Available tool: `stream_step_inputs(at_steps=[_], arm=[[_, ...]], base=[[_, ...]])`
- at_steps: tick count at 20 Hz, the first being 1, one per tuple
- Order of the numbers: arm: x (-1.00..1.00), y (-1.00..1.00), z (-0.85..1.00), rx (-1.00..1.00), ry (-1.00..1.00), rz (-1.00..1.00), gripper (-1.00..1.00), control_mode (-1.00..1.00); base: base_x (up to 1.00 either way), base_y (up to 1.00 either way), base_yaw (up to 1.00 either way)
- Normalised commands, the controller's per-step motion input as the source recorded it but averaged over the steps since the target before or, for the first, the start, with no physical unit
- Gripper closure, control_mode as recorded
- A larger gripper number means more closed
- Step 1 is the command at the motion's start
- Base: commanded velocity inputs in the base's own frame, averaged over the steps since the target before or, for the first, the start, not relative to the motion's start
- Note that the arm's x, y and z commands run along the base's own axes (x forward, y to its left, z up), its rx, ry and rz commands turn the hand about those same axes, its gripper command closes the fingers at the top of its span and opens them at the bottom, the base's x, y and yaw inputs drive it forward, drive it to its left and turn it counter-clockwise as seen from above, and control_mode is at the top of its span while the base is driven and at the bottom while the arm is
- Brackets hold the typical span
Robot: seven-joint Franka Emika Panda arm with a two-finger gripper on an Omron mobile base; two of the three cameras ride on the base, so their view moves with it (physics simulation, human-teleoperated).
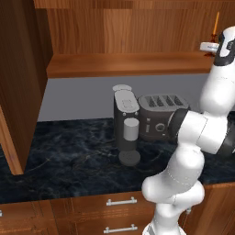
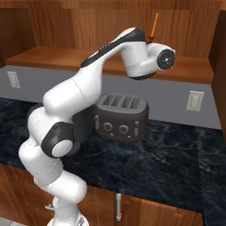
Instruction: Get the candle and the wine from the cabinet and move them to the dining counter.
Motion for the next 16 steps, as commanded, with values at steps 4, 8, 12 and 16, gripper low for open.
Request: stream_step_inputs(at_steps=[4, 8, 12, 16], arm=[[-0.67, 0.20, 0.04, 0.01, -0.08, 0.00, 1.00, -1.00], [-0.60, 0.09, 0.31, 0.01, 0.00, 0.00, 1.00, -1.00], [-0.69, 0.13, 0.20, 0.00, 0.00, 0.01, 1.00, -1.00], [-0.70, 0.08, 0.14, -0.03, 0.00, 0.05, 1.00, -1.00]], base=[[0.00, 0.00, 0.00], [0.00, 0.00, 0.00], [0.00, 0.00, 0.00], [0.00, 0.00, 0.00]])
